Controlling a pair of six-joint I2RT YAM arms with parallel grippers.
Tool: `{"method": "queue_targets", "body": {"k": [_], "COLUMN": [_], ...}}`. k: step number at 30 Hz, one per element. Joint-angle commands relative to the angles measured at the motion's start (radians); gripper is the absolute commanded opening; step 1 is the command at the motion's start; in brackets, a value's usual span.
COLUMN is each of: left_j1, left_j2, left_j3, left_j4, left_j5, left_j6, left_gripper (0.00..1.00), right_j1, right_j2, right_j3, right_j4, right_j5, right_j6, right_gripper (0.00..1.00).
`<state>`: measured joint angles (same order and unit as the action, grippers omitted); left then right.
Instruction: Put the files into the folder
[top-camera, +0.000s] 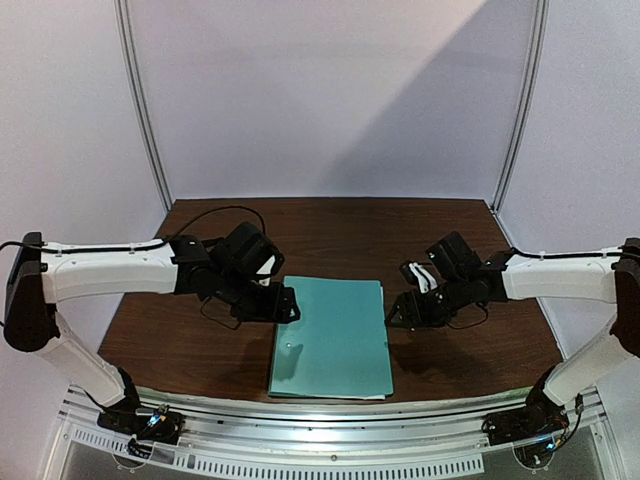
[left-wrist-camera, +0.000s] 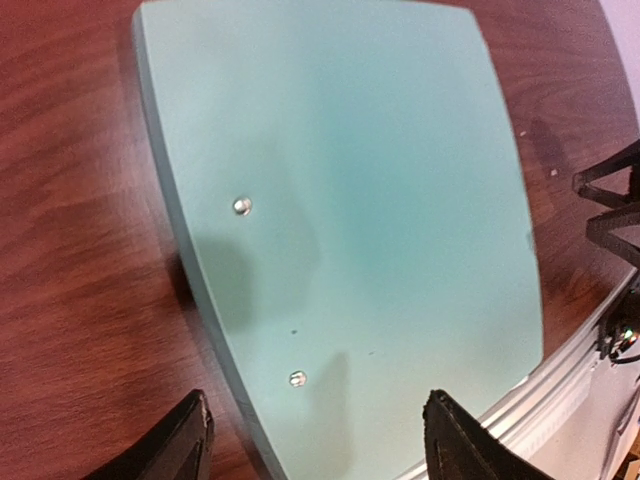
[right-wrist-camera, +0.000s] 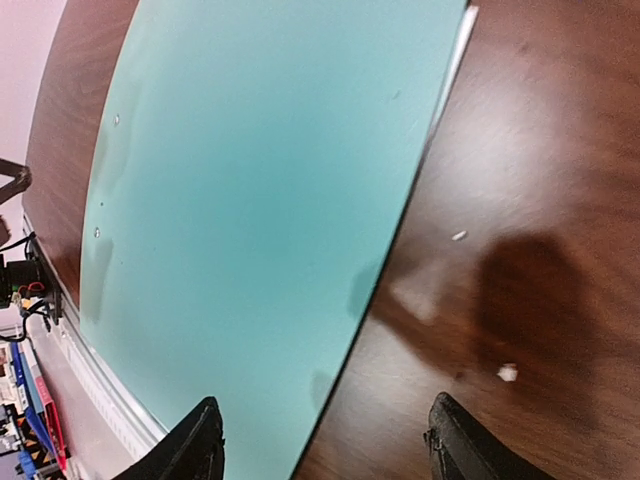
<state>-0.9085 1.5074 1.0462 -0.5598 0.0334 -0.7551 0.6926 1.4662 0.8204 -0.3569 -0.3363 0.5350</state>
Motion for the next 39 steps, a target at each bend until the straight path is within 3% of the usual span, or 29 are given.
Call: {"method": "queue_targets", "body": {"k": [1, 25, 39], "left_j1": [0.019, 0.047, 0.067], "left_j2": [0.020, 0.153, 0.284], "left_j3": [-0.053, -0.126, -0.019], "left_j4": [0.046, 0.172, 0.212], "left_j5": [0.007, 0.100, 0.142], "left_j6": [0.014, 0.031, 0.056], "left_gripper": [0.72, 0.68, 0.65], "right_j1": [0.046, 0.066, 0.023], "right_j2": [0.043, 0.233, 0.341], "right_j3": [-0.023, 0.009, 0.147], "right_j4": [0.084, 0.166, 0.058], "right_j5": [-0.019, -0.044, 0.025], "right_j6": [0.070, 0.102, 0.037], "right_gripper": [0.69, 0.64, 0.64]}}
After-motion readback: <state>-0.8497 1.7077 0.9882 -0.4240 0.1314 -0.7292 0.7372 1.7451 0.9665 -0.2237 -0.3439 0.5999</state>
